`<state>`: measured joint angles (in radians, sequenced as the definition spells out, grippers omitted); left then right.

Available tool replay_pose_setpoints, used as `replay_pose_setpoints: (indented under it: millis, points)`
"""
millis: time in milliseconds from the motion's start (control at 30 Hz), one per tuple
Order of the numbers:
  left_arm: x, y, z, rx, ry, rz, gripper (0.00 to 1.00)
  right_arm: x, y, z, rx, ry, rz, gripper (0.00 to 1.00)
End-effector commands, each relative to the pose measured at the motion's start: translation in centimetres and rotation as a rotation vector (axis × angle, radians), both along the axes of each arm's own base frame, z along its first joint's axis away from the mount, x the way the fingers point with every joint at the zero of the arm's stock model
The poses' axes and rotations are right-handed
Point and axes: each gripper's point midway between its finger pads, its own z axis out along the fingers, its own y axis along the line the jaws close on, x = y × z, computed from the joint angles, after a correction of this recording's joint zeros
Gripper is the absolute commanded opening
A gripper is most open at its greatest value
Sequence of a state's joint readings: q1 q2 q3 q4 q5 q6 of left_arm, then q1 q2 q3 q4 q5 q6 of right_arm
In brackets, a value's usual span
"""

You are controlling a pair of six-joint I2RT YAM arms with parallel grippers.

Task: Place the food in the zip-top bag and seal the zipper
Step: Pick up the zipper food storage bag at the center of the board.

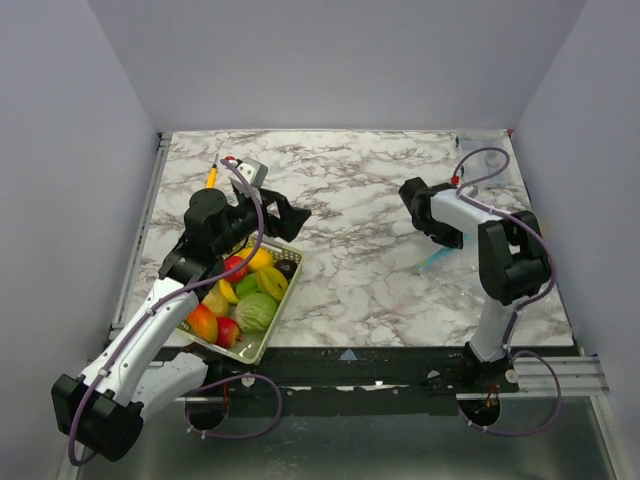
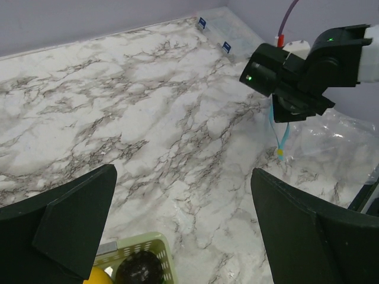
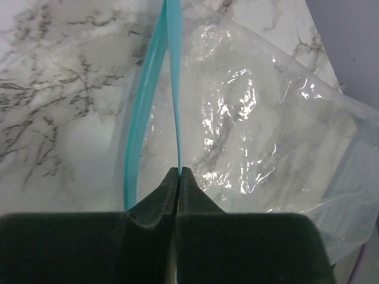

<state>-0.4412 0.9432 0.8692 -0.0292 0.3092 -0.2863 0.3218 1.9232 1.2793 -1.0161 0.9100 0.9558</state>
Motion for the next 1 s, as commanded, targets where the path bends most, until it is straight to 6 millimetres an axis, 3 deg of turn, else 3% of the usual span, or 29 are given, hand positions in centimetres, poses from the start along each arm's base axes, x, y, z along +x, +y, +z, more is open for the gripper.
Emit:
replay_pose_setpoints:
  millis: [0, 133, 433, 767, 967]
  points:
    - [-0.4, -0.8, 0.8, -0.017, -0.002, -0.039, 0.98, 2.2, 2.6, 2.0, 0.121, -0.125, 0.17, 0.0]
    - [-0.3, -0.9, 0.6, -0.019, 0.008, -0.045, 0.98, 3.6, 6.4, 2.7, 0.325, -0.227, 0.399, 0.0]
    - [-0.1, -1.7, -0.3, -0.025, 0.052, -0.071, 0.96, 3.4, 13.1, 6.3, 0.648, -0.416, 0.748, 0.01]
    - [0.6, -1.9, -1.9, -0.02, 0.144, -0.046, 0.94, 3.2, 15.8, 9.6, 0.785, -0.517, 0.835, 0.01]
    - [0.8, -1.4, -3.5, -0.021, 0.346, 0.033, 0.92, 2.9, 17.1, 10.9, 0.832, -0.52, 0.901, 0.01]
